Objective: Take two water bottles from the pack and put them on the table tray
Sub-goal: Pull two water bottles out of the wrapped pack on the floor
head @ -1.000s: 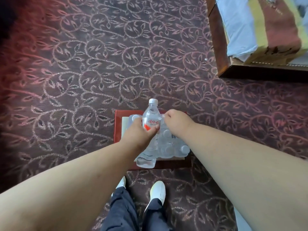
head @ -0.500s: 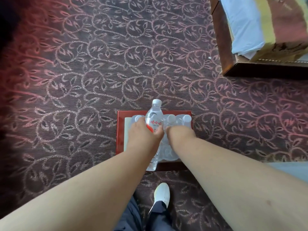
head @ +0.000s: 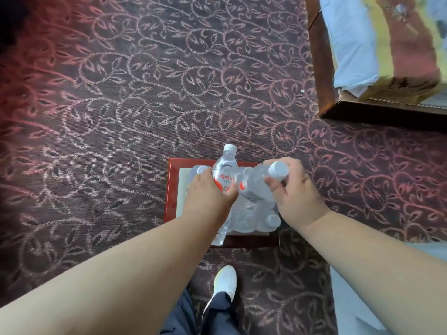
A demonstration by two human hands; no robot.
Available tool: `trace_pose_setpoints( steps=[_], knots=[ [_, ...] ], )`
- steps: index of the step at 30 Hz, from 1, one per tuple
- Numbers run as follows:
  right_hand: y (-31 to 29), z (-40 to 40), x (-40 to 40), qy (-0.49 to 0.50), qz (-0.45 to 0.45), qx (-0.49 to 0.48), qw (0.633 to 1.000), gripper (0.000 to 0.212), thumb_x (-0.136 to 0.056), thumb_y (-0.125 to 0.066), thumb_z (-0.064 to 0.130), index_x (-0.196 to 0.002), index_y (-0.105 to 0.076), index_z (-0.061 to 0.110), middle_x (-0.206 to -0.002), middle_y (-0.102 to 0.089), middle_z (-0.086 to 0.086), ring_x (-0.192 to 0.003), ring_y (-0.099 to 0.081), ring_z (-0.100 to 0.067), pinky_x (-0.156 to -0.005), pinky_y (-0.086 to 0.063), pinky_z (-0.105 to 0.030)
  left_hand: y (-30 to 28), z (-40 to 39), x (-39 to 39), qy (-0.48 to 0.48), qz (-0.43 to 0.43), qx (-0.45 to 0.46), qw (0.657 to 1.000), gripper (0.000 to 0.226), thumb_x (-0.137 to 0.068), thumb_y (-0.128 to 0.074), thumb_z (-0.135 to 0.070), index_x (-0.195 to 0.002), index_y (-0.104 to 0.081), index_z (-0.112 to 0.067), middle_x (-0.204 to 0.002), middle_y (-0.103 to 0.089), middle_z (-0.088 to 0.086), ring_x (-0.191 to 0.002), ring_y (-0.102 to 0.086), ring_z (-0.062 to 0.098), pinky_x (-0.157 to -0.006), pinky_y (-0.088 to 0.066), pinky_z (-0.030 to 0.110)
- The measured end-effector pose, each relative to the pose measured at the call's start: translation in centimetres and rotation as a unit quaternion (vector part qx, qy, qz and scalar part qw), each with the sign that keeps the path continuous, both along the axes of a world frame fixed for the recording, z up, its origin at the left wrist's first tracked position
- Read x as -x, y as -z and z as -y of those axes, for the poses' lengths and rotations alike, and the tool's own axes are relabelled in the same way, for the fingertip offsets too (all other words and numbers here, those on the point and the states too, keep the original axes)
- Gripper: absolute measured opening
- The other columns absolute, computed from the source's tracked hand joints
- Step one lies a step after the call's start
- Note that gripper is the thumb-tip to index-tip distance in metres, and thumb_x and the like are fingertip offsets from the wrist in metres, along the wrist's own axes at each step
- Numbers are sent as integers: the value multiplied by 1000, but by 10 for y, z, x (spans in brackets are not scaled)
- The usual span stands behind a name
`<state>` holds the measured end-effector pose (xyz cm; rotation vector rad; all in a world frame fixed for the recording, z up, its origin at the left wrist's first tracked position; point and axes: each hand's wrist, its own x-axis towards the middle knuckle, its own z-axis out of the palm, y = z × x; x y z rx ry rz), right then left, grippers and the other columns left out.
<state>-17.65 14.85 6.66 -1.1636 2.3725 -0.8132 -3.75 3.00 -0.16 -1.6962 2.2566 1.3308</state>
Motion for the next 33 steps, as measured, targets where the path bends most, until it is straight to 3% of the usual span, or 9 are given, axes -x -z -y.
trace_pose_setpoints(
  steps=[4, 6, 9, 15, 20, 23, 26, 31, 33],
  knots=[
    [-5, 24, 18, 136, 44, 66, 987, 50, -92, -38, 59, -126, -47, 23, -92, -63, 9, -71, -57, 4, -62, -37, 0, 3, -2, 0, -1, -2, 8, 1000, 70, -76, -54, -69, -127, -56, -20, -119, -59, 4, -109, -58, 30, -93, -52, 52],
    [10, 44, 32, 203, 140, 41, 968, 44, -85, -37, 67, -116, -49, 38, -93, -62, 15, -85, -62, 2, -75, -48, -16, 4, -2, -1, 3, 3, 7, 1000, 75, -76, -53, -69, -132, -55, -20, -122, -59, 4, -112, -58, 30, -94, -52, 52],
    [42, 68, 41, 281, 251, 26, 926, 53, -80, -44, 68, -112, -57, 28, -102, -68, 1, -94, -65, -21, -89, -54, -49, 5, -2, -2, 14, 4, 13, 1000, 73, -77, -53, -66, -133, -55, -20, -122, -58, 5, -113, -57, 29, -95, -51, 51],
    [71, 87, 11, 289, 237, -56, 926, 44, -86, -40, 61, -86, -64, 24, -89, -73, -5, -86, -70, -30, -82, -57, -48, 8, 0, -2, 7, -17, 23, 1000, 68, -74, -47, -72, -124, -57, -27, -109, -57, -3, -101, -55, 21, -84, -45, 36],
    [75, 56, -6, 275, 173, -42, 945, 66, -89, -49, 60, -143, -43, 23, -139, -56, -5, -123, -55, -26, -101, -44, -39, 6, -1, 0, 12, -7, 26, 1000, 73, -78, -50, -73, -131, -55, -24, -114, -61, -2, -102, -58, 22, -89, -53, 43],
    [78, 36, -29, 309, 260, -125, 906, 94, -70, -47, 80, -146, -35, 26, -141, -51, -6, -123, -54, -30, -101, -44, -45, 1, -2, 0, 20, 8, 7, 1000, 72, -77, -50, -75, -126, -56, -24, -109, -66, -2, -100, -63, 23, -83, -54, 42],
    [75, 32, -36, 311, 334, -167, 874, 118, -52, -37, 93, -149, -35, 25, -146, -49, -7, -129, -49, -34, -106, -41, -55, -3, 4, 3, -8, -15, -54, 998, 41, -77, -57, -70, -97, -56, -35, -87, -68, -10, -79, -64, 13, -58, -44, 30],
    [59, 30, -29, 291, 388, -121, 866, 137, -32, -41, 105, -146, -38, 28, -144, -53, -8, -128, -52, -35, -106, -42, -56, -17, 17, 10, -25, -118, -169, 978, 42, -89, -63, -53, -117, -67, -22, -106, -75, 0, -99, -70, 23, -89, -56, 43],
    [46, 27, -28, 284, 402, -93, 866, 130, -32, -44, 104, -140, -43, 32, -138, -56, -4, -123, -54, -32, -102, -46, -54, -27, 19, 10, -36, -151, -183, 971, 41, -90, -64, -52, -120, -64, -24, -107, -73, -3, -100, -68, 18, -86, -55, 38]
  ],
)
